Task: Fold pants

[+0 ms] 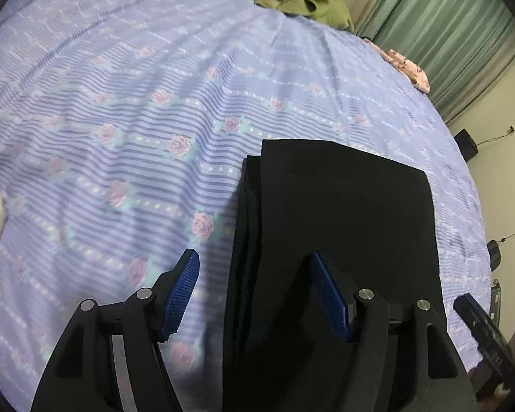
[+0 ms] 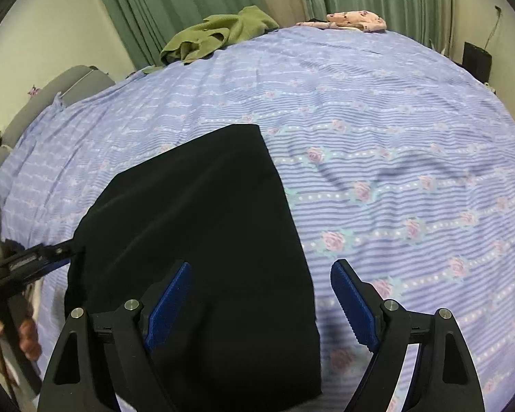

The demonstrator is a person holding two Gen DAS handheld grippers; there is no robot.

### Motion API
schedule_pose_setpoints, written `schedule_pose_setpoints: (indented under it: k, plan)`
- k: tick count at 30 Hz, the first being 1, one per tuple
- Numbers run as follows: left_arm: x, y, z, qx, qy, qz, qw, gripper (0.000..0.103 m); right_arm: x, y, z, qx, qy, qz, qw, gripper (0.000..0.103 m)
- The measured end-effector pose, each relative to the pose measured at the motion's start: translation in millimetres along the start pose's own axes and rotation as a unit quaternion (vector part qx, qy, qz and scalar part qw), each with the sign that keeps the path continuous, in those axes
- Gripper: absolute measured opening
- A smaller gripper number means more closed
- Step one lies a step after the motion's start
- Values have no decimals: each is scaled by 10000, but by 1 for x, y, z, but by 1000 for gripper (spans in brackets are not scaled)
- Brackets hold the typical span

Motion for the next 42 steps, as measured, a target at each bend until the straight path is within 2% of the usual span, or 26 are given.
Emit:
schedule_pose_setpoints:
  k: [1, 2, 3, 4, 5, 8, 10, 13, 14, 15, 16, 17, 18, 20, 23, 27, 30, 33, 36, 42]
  plan:
    - [3, 2, -2, 20, -5, -13, 10000, 62, 0, 1, 1, -46, 5, 22, 10000, 84]
    - [5, 3, -4, 37, 0, 16, 10000, 48, 1, -2, 2, -94, 10, 43, 9999, 84]
    - [7, 4, -6, 42, -31, 137, 9999, 27, 2, -4, 3, -141, 18, 54, 9999, 84]
    - [6, 5, -5, 25, -50, 167, 9998, 20, 2, -5, 4, -162, 18, 67, 9998, 84]
    - [3, 4, -6, -10, 1, 175, 9998, 17, 3, -6, 4, -173, 14, 84, 9998, 84]
    - [-10, -4, -5, -41, 362, -125, 9993, 12, 4, -6, 6, -182, -1, 123, 9998, 84]
    - [-7, -13, -4, -90, 309, -364, 9988, 12, 3, -6, 6, -213, 27, 179, 9996, 84]
    - [-4, -13, -1, 79, 120, -534, 9985, 17, 0, -10, 1, -427, 136, 351, 9984, 84]
    - [-10, -12, -1, 101, 228, -592, 9979, 24, -3, -11, -2, -518, 207, 359, 9978, 84]
    - [-17, -10, -2, 111, 340, -606, 9975, 42, -6, -12, -9, -631, 329, 383, 9967, 84]
    - [-24, -7, -4, 147, 516, -576, 9969, 54, -9, -12, -14, -693, 398, 400, 9960, 84]
    - [-31, -2, -6, 208, 687, -459, 9964, 72, -11, -12, -21, -775, 487, 401, 9950, 84]
    - [-34, 3, -8, 250, 756, -303, 9964, 75, -12, -11, -30, -863, 569, 361, 9940, 84]
    - [-31, 11, -14, 298, 672, -106, 9972, 77, -10, -9, -48, -1003, 596, 207, 9930, 84]
    - [-14, 14, -20, 258, 515, -22, 9983, 79, 4, -3, -76, -974, 554, -119, 9936, 84]
    - [20, 9, -26, 43, 124, 74, 9999, 79, 39, 10, -104, -690, 212, -373, 9967, 84]
    - [30, 5, -27, -113, -12, 272, 9996, 82, 60, 10, -109, -692, -19, -501, 9963, 84]
    - [38, 4, -27, -153, -106, 532, 9984, 82, 76, 8, -112, -741, -137, -512, 9958, 84]
    - [48, 3, -24, -181, -244, 761, 9966, 81, 90, 8, -112, -760, -291, -706, 9942, 84]
    - [57, 2, -24, -283, -394, 1134, 9924, 79, 104, -1, -108, -1043, -409, -814, 9904, 84]
Point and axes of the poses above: each gripper's, at about its wrist camera, not at the fingertips, and x roughly the way its jaws point, y to its right, z to its underside, the point moved 6 cm from there along x, roughly the way its jaws point, and after that the axes turned 14 degrees about -y, right-handed, at the moved point
